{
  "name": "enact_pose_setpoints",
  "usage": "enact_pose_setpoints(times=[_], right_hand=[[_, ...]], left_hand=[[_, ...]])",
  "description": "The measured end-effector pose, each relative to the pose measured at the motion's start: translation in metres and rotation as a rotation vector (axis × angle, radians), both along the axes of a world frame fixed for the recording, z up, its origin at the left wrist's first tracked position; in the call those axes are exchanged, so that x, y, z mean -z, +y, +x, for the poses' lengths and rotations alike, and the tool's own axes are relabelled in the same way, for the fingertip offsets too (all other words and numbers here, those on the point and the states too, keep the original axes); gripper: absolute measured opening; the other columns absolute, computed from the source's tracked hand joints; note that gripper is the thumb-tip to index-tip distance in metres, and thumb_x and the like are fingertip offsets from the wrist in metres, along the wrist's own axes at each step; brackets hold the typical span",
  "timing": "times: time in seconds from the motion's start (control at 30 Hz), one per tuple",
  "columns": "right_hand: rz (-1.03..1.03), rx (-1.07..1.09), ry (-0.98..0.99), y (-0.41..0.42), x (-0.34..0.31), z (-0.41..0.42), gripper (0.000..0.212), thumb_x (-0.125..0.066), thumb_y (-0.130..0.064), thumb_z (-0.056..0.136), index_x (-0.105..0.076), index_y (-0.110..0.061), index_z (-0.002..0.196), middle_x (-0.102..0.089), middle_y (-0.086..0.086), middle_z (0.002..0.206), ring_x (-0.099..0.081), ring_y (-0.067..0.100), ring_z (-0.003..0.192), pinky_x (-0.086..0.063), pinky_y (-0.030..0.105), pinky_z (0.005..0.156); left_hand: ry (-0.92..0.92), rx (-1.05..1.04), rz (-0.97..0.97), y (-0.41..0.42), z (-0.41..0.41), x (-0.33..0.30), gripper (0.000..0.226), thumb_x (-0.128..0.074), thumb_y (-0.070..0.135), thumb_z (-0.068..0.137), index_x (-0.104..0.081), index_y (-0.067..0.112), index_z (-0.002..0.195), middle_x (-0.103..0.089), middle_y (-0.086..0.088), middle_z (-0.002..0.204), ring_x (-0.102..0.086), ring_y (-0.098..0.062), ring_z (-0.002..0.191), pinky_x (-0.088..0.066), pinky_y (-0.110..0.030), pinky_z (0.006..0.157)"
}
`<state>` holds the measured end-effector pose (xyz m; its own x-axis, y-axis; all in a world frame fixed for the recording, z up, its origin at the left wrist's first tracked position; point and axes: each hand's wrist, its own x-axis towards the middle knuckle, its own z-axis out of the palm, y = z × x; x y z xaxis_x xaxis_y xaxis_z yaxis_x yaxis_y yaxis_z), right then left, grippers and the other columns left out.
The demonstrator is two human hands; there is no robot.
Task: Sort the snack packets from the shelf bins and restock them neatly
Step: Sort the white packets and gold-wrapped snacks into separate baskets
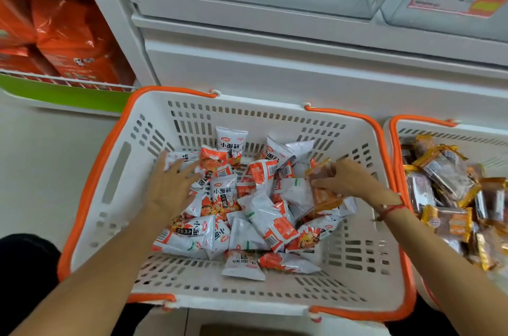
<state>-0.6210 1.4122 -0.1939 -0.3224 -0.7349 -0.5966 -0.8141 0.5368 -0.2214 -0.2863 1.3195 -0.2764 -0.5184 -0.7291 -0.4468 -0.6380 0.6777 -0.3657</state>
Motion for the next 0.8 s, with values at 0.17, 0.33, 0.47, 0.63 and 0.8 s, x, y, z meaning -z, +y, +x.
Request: enact_pose_setpoints(times=[0.17, 0.33, 0.47, 0.63, 0.8], right_hand=[[0.287, -0.023, -0.085, 0.016, -0.017, 0.009, 0.029, -0.056, -0.032, 0.094, -0.061, -0.011, 0.113, -0.065, 0.008, 0.102, -0.064, 0.021, 0.086, -0.055, 0.024, 0.068], [-0.017, 0.125, -0.312, 0.021, 0.034, 0.055, 0.021, -0.053, -0.028, 0.097, -0.055, -0.013, 0.111, -0.064, 0.007, 0.111, -0.058, 0.026, 0.106, -0.046, 0.034, 0.092], [-0.223, 0.257, -0.752, 0.002, 0.051, 0.122, 0.022, -0.051, -0.015, 0.099, -0.054, -0.001, 0.116, -0.065, 0.016, 0.102, -0.062, 0.022, 0.086, -0.048, 0.017, 0.072], [-0.123, -0.06, -0.86, -0.002, 0.008, 0.121, 0.018, -0.052, -0.019, 0.1, -0.055, -0.018, 0.117, -0.058, -0.016, 0.107, -0.056, -0.007, 0.089, -0.042, 0.001, 0.071], [-0.188, -0.235, -0.591, 0.025, -0.051, 0.047, 0.008, -0.057, -0.02, 0.097, -0.059, -0.025, 0.103, -0.054, -0.02, 0.088, -0.056, -0.009, 0.077, -0.04, 0.006, 0.068]], left_hand=[[0.066, -0.258, 0.035, -0.005, 0.002, -0.015, 0.054, -0.038, 0.058, 0.096, -0.035, 0.038, 0.145, -0.021, 0.005, 0.159, -0.011, -0.018, 0.148, 0.005, -0.059, 0.115], [0.466, -0.362, 0.066, -0.004, 0.011, -0.026, 0.053, -0.059, 0.034, 0.092, -0.043, 0.034, 0.142, -0.034, 0.003, 0.153, -0.028, -0.02, 0.141, -0.009, -0.05, 0.117], [0.838, -0.426, 0.056, 0.003, 0.009, -0.042, 0.049, -0.064, 0.017, 0.09, -0.052, 0.021, 0.137, -0.048, -0.002, 0.145, -0.043, -0.026, 0.131, -0.029, -0.046, 0.111], [1.025, -0.425, -0.066, -0.016, -0.002, -0.077, 0.035, -0.056, 0.005, 0.092, -0.062, 0.017, 0.125, -0.056, -0.005, 0.135, -0.049, -0.029, 0.123, -0.038, -0.046, 0.102], [0.995, -0.33, 0.071, -0.021, -0.058, -0.083, 0.035, -0.053, 0.005, 0.093, -0.061, 0.018, 0.125, -0.051, -0.004, 0.141, -0.041, -0.026, 0.131, -0.034, -0.042, 0.107]])
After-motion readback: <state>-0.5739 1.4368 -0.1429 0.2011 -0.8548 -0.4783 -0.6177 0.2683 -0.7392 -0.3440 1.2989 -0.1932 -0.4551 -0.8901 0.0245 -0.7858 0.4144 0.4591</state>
